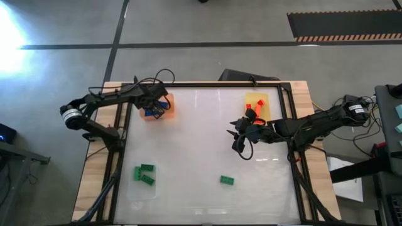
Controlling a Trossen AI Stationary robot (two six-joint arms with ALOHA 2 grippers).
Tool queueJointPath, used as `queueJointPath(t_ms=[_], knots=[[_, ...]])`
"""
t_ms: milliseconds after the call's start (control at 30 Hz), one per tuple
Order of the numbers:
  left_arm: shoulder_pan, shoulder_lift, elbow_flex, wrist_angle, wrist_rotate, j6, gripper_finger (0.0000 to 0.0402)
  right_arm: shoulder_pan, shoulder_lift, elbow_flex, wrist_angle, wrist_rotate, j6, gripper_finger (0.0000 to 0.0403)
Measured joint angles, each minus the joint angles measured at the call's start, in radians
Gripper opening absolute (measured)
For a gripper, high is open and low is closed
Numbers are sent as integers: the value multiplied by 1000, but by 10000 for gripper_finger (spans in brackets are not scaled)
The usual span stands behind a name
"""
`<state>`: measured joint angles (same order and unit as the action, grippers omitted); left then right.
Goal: Sort & place blocks by color
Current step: Put the blue game piece into the orange bin, then put the green game piece into the white bin
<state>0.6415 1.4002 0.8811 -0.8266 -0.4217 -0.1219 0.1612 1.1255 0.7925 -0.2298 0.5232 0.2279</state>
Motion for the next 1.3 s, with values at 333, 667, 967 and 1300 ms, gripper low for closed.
queueJointPath(t_ms=[333, 667, 967, 1300], knots=[[0, 0, 0, 12, 1, 2, 153, 0, 0, -1, -2, -8, 10, 166], [0, 0, -4, 26, 65, 7, 166, 0, 0, -1, -2, -8, 9, 166], [-25, -19, 16, 7, 106, -14, 247, 6, 0, -1, -1, -165, 108, 166], [-310, -161, 12, 83, 154, -182, 255, 168, 41, -1, 34, -261, 260, 166]])
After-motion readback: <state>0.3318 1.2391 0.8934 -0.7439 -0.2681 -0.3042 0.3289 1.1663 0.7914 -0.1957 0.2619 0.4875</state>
